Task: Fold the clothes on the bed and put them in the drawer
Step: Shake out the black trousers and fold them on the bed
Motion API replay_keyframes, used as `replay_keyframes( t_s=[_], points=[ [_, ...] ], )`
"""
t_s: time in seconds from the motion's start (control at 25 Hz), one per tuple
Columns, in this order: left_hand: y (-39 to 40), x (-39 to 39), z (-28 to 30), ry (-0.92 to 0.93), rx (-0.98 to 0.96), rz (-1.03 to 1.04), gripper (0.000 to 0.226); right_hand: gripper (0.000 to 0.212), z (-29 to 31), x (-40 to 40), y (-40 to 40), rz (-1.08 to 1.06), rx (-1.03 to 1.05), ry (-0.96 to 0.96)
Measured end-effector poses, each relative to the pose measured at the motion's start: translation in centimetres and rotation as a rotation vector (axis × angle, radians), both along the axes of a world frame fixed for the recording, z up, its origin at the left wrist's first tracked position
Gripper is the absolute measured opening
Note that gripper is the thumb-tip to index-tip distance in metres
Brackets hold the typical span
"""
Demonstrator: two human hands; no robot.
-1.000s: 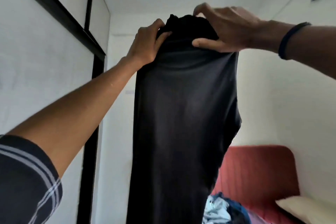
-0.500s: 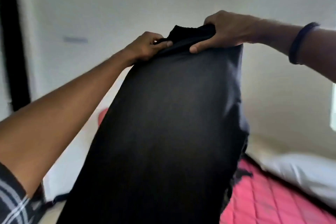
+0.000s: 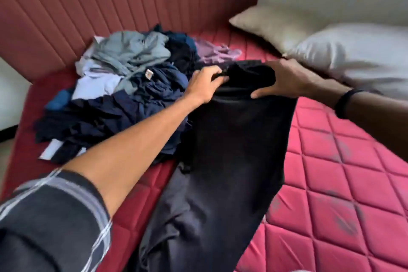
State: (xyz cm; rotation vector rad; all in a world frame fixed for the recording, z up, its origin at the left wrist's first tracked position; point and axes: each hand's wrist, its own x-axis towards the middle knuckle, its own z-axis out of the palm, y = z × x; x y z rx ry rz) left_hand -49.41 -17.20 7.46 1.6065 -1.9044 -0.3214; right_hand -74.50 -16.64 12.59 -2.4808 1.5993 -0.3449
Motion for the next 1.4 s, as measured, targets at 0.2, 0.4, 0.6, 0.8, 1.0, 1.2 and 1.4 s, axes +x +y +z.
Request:
replay_keyframes(
  t_s=[0.2, 0.4, 0.6, 0.8, 1.0, 1.2, 1.4],
  points=[
    [-11.9, -4.4, -2.4, -0.027, -0.038, 0.021, 0.024, 0.089, -5.5, -3.2, -11.2, -0.172, -0.094, 0.031],
    [-5.2, -4.8, -5.9, -0.086, -0.121, -0.104, 0.042, 0.078, -10.9, -0.7, -6.8, -0.354, -0.156, 0.034],
    [21.8, 4.5, -11.4, -0.032, -0.091, 0.086, 0.027, 0.071, -18.2, 7.9, 18.8, -0.138, 0.066, -0.108],
    [45.5, 8.7, -10.9, -0.143, 0.493, 0.320, 0.051, 0.068, -23.1, 12.7, 37.1, -0.112, 0.123, 0.028],
    [50.6, 10.2, -12.1, 0.022, 0.458, 0.326, 0.020, 0.070, -21.1, 15.2, 38.8, -0.196, 0.091, 0.119],
    [50.5, 13.4, -12.0, 0.165, 0.446, 0.471, 0.014, 0.062, -17.0, 19.3, 36.3, 0.197, 0.163, 0.024],
    [51.7, 15.5, -12.4, 0.085, 0.584, 0.514, 0.047, 0.054, -18.2, 22.9, 40.7, 0.326, 0.197, -0.214]
  ],
)
